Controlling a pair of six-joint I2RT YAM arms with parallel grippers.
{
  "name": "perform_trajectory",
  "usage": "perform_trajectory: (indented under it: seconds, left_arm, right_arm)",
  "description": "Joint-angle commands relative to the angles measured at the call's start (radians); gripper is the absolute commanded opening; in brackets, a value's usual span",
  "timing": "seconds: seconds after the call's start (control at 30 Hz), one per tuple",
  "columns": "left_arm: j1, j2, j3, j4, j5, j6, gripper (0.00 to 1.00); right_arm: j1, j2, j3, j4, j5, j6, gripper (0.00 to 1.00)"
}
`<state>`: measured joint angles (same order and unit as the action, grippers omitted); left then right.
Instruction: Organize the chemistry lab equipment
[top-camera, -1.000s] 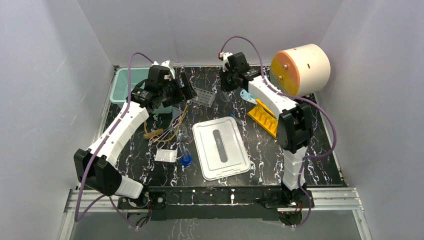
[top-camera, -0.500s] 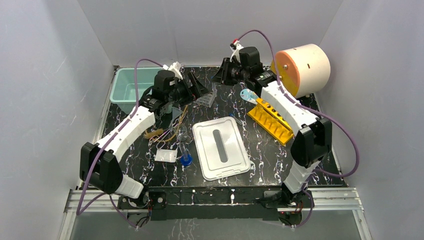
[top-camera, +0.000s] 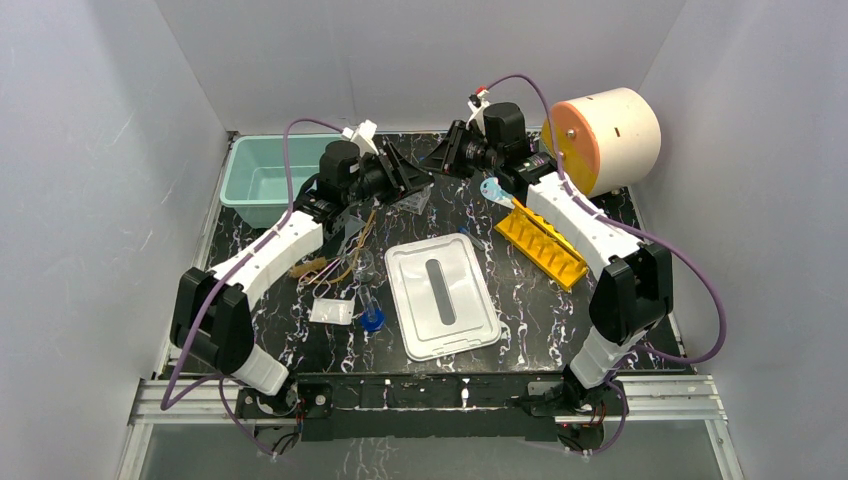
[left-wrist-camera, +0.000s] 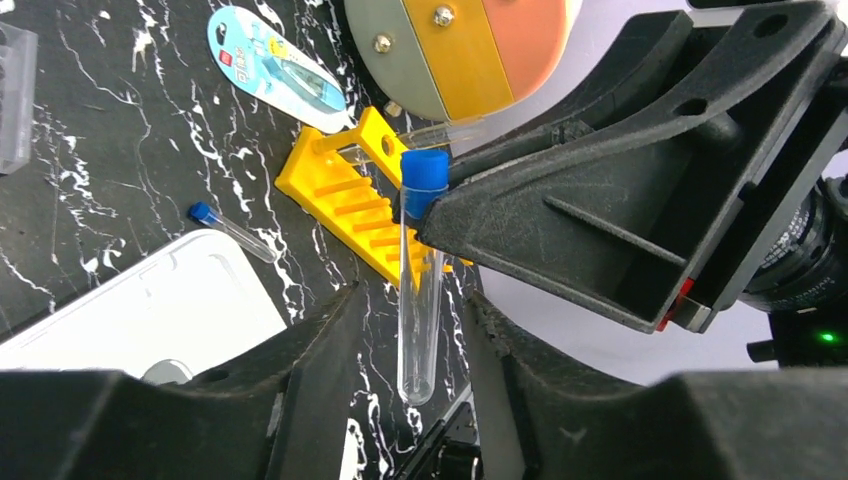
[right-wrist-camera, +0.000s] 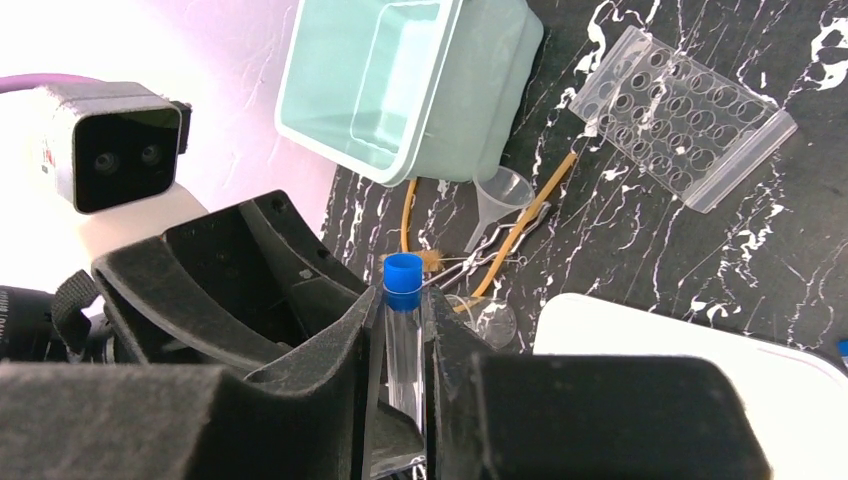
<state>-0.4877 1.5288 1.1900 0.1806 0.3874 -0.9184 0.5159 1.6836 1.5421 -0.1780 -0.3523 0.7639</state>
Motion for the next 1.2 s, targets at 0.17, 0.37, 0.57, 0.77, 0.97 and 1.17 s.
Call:
perform_trajectory:
  seconds: [0.17, 0.37, 0.57, 0.77, 0.97, 1.17]
  left_arm:
    - [-0.014, -0.006, 0.037, -0.004, 0.058, 0.074, 0.16]
    - [-0.014, 0.0, 0.119, -0.136, 0.123, 0.324, 0.0]
    - [-0.014, 0.051, 0.236, -0.337, 0.219, 0.546, 0.0]
    - [-0.014, 0.074, 0.306, -0.418, 0.21, 0.636, 0.0]
    - [-0.014, 0.071, 0.312, -0.428, 0.21, 0.657, 0.0]
    - [-0.013, 0.068, 0.325, -0.443, 0.182, 0.674, 0.0]
  right_arm:
    - [-0.028, -0.046, -0.004, 0.086, -0.055, 0.06, 0.27]
    - [-0.071, -0.033, 0.046, 0.008, -0.143, -0.02, 0.63]
    - [-0.097, 0.007, 0.137, -0.105, -0.297, -0.093, 0.61]
    - [-0.099, 0.062, 0.191, -0.17, -0.345, -0.076, 0.43]
    - [-0.1, 0.096, 0.231, -0.227, -0.345, -0.089, 0.42]
    - [-0.101, 0.092, 0.22, -0.197, -0.367, -0.062, 0.28]
